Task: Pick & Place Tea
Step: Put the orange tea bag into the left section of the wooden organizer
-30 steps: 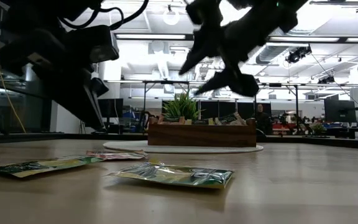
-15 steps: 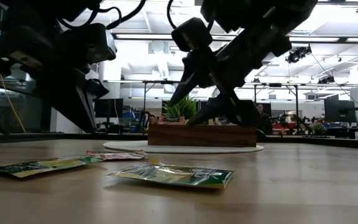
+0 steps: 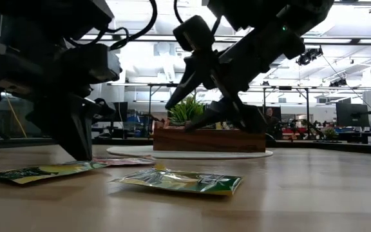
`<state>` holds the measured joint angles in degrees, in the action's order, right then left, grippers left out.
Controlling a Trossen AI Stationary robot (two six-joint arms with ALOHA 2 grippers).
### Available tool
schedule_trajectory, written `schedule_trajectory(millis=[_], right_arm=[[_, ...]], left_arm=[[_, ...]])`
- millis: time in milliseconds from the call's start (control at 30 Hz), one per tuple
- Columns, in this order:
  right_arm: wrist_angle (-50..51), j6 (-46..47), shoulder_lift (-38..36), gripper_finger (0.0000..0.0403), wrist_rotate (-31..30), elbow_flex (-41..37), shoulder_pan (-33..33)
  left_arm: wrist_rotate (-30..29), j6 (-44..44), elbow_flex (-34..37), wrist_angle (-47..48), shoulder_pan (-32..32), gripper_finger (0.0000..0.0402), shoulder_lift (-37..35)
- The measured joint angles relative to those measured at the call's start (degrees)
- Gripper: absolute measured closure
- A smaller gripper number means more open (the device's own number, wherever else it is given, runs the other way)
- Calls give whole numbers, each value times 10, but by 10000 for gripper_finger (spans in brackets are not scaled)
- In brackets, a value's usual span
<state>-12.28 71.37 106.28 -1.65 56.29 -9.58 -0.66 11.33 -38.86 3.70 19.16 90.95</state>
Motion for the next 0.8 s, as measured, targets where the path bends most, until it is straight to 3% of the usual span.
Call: schedule_trajectory(millis=[400,800], right_arm=[[-3,36,18,198,-39,0,-25],[-71,98,80,198,-25,0,-33]], left_arm=[[-27,-42,1,-7,0,401,1],[-31,-51,-1,-37,0,401,33]])
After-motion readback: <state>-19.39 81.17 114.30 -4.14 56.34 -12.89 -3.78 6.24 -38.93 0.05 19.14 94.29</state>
